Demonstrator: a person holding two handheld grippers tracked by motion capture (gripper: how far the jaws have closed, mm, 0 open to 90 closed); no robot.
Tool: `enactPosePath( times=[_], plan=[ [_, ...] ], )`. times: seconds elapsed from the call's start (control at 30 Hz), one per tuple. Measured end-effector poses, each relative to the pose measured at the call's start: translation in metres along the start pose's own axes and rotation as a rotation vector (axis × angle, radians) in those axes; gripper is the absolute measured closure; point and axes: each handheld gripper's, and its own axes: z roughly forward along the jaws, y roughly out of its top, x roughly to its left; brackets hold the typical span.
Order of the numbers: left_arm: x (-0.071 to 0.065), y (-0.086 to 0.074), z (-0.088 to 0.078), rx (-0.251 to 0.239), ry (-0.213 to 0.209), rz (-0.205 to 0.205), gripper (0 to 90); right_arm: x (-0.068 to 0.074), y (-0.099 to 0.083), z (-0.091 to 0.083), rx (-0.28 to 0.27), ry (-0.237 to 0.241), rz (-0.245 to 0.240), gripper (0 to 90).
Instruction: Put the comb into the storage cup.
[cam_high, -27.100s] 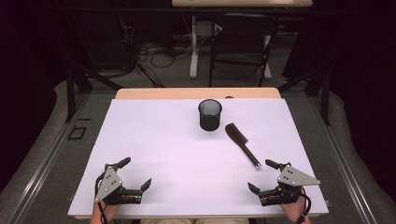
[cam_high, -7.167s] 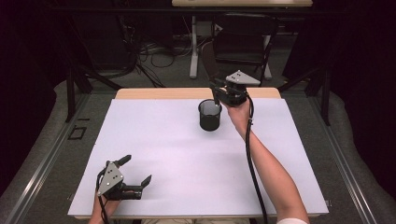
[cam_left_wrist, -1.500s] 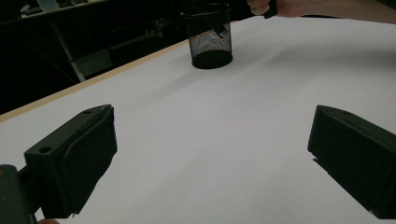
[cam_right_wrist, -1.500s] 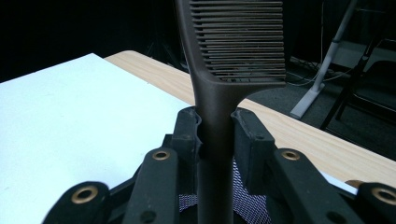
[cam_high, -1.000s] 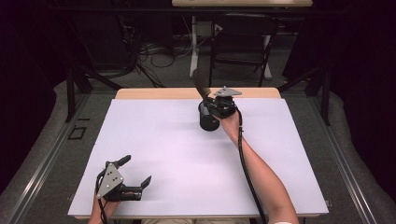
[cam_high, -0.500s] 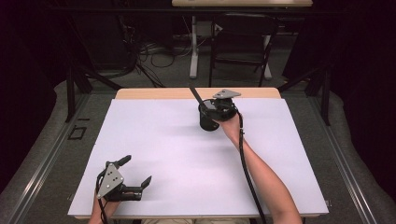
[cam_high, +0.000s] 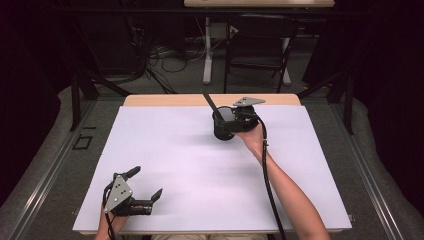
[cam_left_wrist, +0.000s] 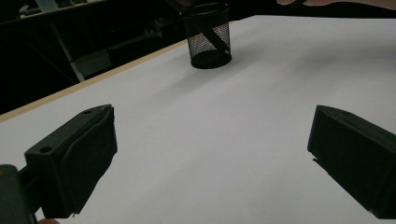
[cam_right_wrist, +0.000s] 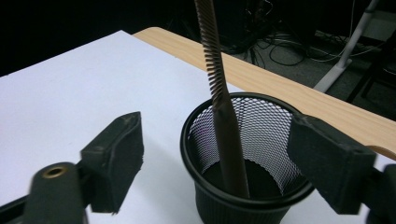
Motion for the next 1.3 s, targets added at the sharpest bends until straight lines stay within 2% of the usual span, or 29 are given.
enactPosePath(
  times=[0.3, 0.67, 1.3],
  plan=[
    [0.000, 0.000, 0.000, 0.001, 0.000, 0.001, 1.6, 0.001, -0.005, -0.016, -0.001, 0.035, 0.011, 11.1],
    [0.000, 0.000, 0.000, 0.001, -0.001, 0.000, 1.5, 0.004, -0.015, -0.035, 0.028, 0.065, 0.008, 4.5],
    [0.000, 0.000, 0.001, 0.004, 0.000, 0.005, 1.5, 0.011, -0.037, -0.062, 0.072, 0.095, -0.003, 0.3]
  ],
)
